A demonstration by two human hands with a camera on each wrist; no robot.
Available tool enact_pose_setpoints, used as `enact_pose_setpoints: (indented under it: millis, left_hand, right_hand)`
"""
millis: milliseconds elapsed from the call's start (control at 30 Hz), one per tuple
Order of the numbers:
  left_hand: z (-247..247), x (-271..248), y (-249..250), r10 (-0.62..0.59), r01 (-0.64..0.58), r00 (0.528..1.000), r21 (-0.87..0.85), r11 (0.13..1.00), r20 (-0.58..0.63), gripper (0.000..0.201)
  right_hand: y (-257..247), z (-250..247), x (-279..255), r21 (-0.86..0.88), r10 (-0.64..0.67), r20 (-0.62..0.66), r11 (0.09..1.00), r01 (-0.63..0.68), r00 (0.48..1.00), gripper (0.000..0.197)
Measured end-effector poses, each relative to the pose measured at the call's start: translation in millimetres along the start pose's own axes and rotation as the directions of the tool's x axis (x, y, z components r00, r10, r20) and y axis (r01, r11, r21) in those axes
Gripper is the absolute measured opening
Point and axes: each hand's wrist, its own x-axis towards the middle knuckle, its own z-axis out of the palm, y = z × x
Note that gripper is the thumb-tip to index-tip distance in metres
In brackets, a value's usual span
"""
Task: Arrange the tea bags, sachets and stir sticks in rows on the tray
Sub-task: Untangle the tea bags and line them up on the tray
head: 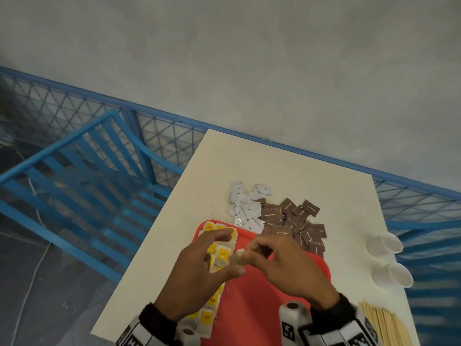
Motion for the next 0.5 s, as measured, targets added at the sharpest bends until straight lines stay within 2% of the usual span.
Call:
enact_pose_setpoints:
  millis: [67,133,167,300,433,500]
  left_hand:
    - [2,-1,3,-0.005,0.010,0.997,-0.069,0.998,0.081,0.041]
    - [2,-1,1,-0.007,0.017,0.996,-0.117,0.993,0.085,0.012]
    - [2,-2,0,-0.022,0.033,0.996,-0.137,0.990,0.082,0.004]
    - [1,-7,7,-0.117,0.118,0.993,-0.331,0.936,0.022,0.008]
    - [0,-9,9,-0.162,0.123,0.986,-0.476,0.871,-0.041,0.015]
    - [-2,-9,8,-0.170,0.118,0.984,-0.506,0.855,-0.059,0.018]
  right_hand:
    - [-3,-5,-5,-0.031,-0.036,0.090,0.999,0.039,0.995,0.016]
    - [-3,-7,-8,-0.021,-0.051,0.092,0.998,0.053,0.994,0.014]
    - [-3,-8,-9,0.017,-0.048,0.064,0.999,0.047,0.997,0.013]
    - [-4,0,-15,0.239,-0.013,-0.050,0.971,0.024,0.999,0.011]
    - [-9,12,-21,0.275,-0.025,-0.060,0.961,0.041,0.998,0.017]
    - [-11,13,-21,0.289,-0.009,-0.111,0.956,0.041,0.994,0.020]
